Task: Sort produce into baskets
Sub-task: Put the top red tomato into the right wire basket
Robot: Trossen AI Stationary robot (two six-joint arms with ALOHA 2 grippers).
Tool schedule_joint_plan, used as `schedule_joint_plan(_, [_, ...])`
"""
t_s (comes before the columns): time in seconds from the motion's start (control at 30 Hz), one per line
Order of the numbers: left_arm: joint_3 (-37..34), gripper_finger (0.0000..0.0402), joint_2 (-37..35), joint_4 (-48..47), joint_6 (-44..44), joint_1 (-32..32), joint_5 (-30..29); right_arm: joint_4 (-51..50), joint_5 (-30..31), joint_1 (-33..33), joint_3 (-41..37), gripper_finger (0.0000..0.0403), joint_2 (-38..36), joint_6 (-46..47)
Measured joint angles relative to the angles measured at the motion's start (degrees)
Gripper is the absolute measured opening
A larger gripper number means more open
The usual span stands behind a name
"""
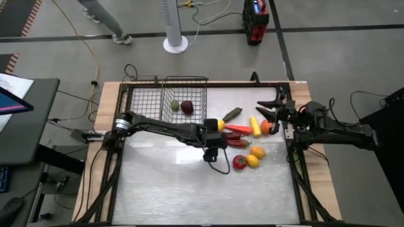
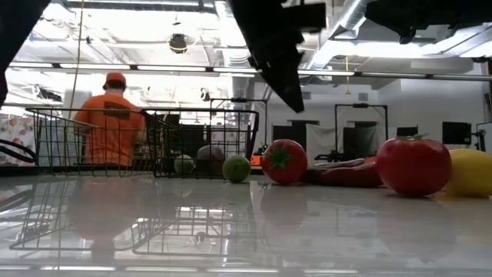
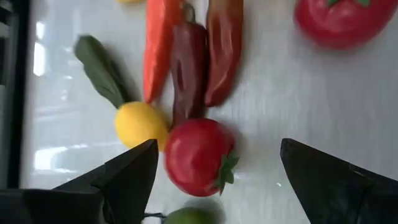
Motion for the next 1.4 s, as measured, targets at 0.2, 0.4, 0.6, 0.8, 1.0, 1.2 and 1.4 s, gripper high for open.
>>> schedule_joint_plan(0.2, [0.49, 0.0369, 3.19, -0.04, -1.95, 1.83, 4.68, 0.00, 0.00, 0.04, 0.00, 0.0139, 0.00, 0.04])
schedule_joint_plan(0.4, [0.38, 0.0397, 4.29, 2.08, -0.31, 3.73, 4.43, 0.00, -0.01, 0.04, 0.00, 0.0139, -0.01, 0.23])
schedule_joint_plan(0.6, [0.05, 0.0396, 6.21, -0.02, 2.89, 4.98, 6.88, -0.18, -0.02, 0.07, 0.00, 0.0139, 0.00, 0.46])
schedule_joint_plan(0.8, [-0.96, 0.0395, 7.42, 0.71, 6.65, 5.34, 7.06, -0.50, -0.02, 0.15, 0.00, 0.0139, 0.26, 0.63])
schedule_joint_plan(1.0, [-1.34, 0.0395, 7.40, -1.14, 6.67, 5.21, 7.95, -1.07, -0.04, 0.13, 0.00, 0.0139, 0.26, 0.77])
schedule_joint_plan(1.2, [-2.57, 0.0374, 7.38, -1.31, 8.57, 4.23, 8.15, -1.09, -0.07, 0.15, 0.00, 0.0139, 0.26, 1.53])
schedule_joint_plan(1.4, [-2.55, 0.0322, 7.38, -0.43, 9.46, 3.14, 7.17, -1.31, -0.07, 0.15, 0.00, 0.0139, 0.26, 1.55])
